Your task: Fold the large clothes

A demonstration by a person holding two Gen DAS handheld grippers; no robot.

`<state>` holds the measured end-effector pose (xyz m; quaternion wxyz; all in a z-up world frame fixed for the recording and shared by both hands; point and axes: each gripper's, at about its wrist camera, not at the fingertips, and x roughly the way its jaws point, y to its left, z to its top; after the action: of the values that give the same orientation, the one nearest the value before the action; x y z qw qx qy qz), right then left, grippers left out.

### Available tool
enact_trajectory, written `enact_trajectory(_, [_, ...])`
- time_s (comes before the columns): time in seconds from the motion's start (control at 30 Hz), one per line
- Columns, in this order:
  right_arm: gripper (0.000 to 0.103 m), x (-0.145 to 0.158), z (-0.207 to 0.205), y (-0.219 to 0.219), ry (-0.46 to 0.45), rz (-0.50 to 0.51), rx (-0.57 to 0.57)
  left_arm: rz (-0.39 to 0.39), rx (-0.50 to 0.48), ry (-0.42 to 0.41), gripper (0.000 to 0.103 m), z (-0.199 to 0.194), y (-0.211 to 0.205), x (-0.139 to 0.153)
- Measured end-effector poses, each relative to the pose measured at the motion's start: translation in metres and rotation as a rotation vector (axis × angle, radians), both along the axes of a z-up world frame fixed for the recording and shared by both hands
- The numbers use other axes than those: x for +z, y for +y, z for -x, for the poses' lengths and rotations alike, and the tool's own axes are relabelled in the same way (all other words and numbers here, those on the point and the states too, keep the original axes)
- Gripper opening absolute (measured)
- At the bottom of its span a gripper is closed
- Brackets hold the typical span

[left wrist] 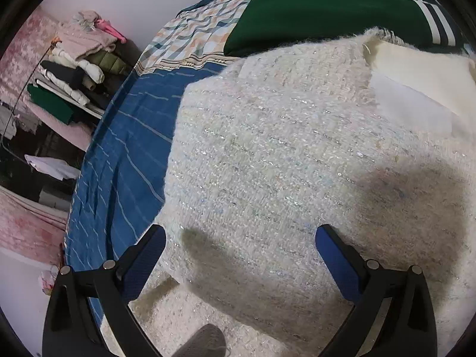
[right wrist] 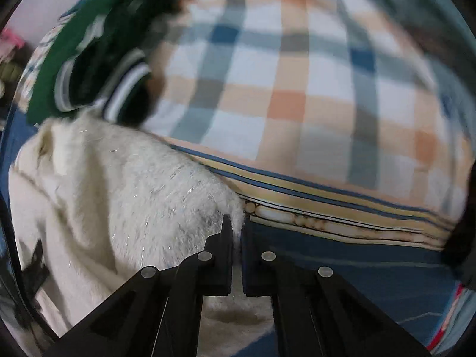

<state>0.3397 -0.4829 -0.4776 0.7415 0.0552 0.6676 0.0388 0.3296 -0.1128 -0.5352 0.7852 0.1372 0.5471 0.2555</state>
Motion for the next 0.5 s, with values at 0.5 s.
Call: enact_trajectory(0.5, [0.039, 0.037, 0.178, -0.042, 0.229, -0.287, -0.014, -0.113, -0.023, 0.075, 0.103, 0.083, -0.027, 0.004])
